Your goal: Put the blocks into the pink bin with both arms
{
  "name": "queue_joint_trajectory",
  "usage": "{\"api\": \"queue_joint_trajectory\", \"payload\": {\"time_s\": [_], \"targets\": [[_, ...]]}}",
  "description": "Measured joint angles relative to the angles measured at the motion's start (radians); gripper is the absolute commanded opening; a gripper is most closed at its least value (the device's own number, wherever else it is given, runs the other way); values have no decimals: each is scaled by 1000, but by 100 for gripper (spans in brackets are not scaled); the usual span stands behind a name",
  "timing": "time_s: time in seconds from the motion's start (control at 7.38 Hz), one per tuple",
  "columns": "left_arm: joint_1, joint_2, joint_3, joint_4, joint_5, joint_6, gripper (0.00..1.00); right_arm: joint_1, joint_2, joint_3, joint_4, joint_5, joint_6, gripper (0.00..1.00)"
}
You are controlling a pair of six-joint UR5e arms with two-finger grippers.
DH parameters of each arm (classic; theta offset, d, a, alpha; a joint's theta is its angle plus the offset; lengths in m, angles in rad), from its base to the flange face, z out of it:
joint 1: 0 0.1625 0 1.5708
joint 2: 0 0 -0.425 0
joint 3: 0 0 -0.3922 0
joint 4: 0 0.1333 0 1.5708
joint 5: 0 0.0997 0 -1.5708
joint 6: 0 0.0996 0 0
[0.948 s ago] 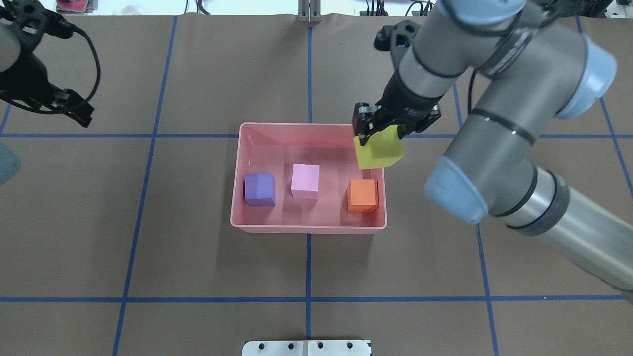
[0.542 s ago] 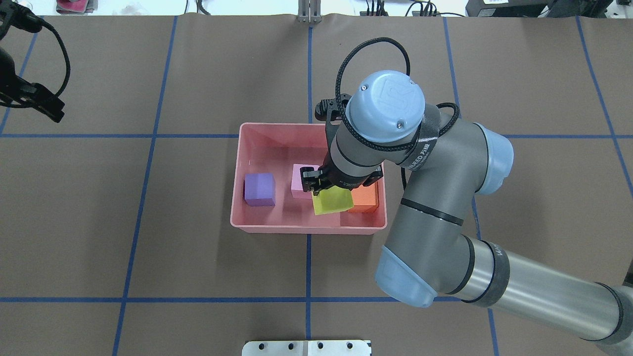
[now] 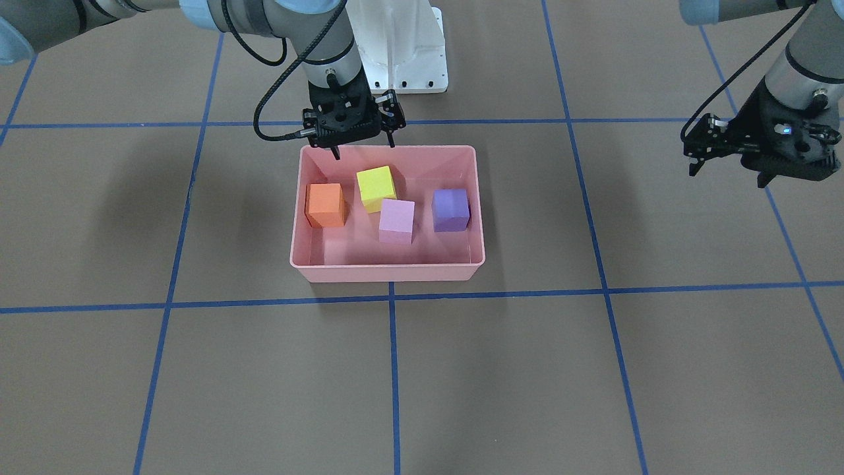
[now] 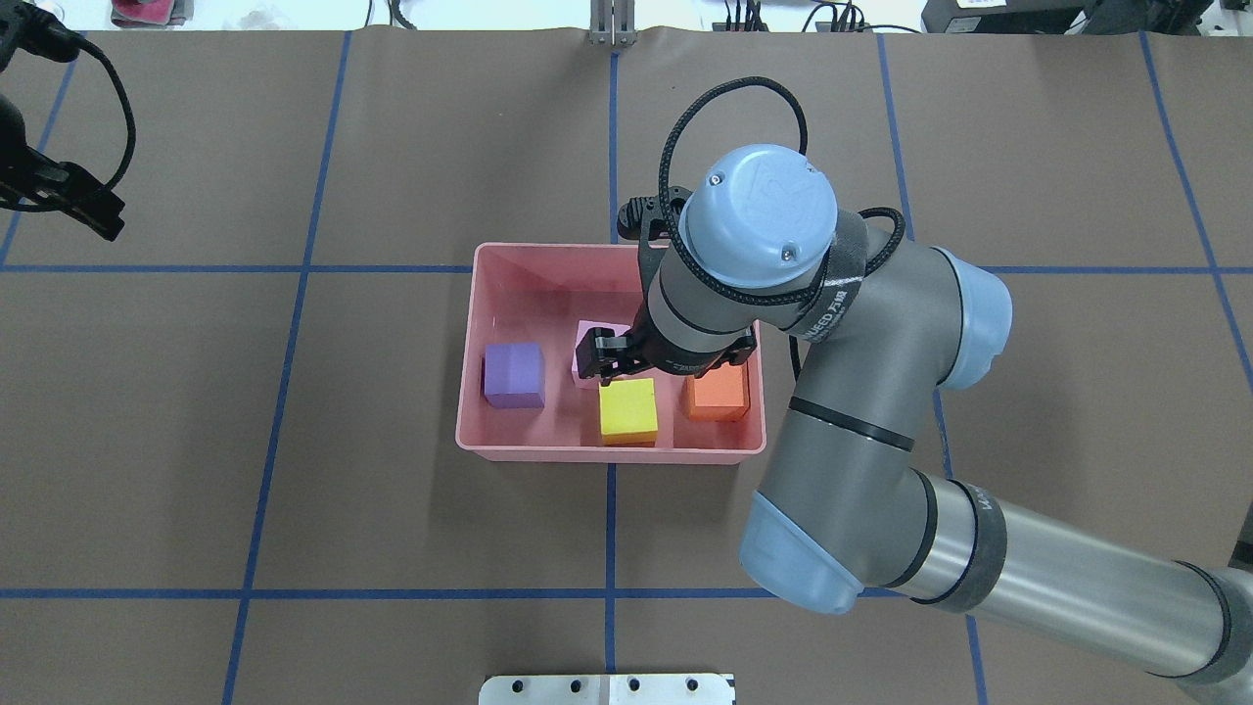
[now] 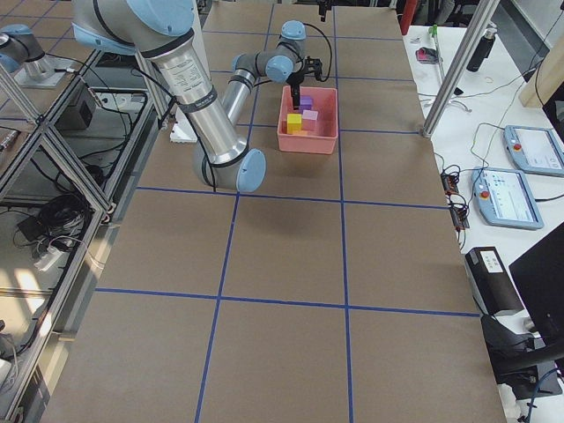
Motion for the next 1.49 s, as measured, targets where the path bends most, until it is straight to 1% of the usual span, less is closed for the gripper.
{"api": "queue_joint_trajectory", "payload": {"time_s": [0.14, 0.27, 0.41, 0.54, 0.68, 0.81, 1.22, 1.35, 1.49], "targets": [[0, 15, -4, -2, 1, -3, 100, 15, -3, 10, 0, 0, 0, 100], [-2, 55, -14, -26, 3, -5, 100, 53, -19, 35, -4, 6, -3, 100], [-18, 95, -14, -74, 6, -17, 100, 116, -62, 75, -11, 25, -14, 100], [-45, 119, -4, -111, 8, -33, 100, 201, -126, 120, -14, 65, -44, 100], [-59, 135, 7, -127, 17, -41, 100, 285, -190, 155, -13, 111, -90, 100], [-66, 145, 19, -133, 36, -44, 100, 350, -246, 177, -4, 138, -127, 100], [-87, 201, 31, -136, 61, -39, 100, 510, -363, 147, 19, 153, -194, 100], [-117, 227, 29, -137, 53, -26, 100, 556, -424, 137, 23, 160, -281, 100], [-158, 262, 29, -137, 24, 23, 100, 615, -495, 127, 24, 189, -392, 100]]}}
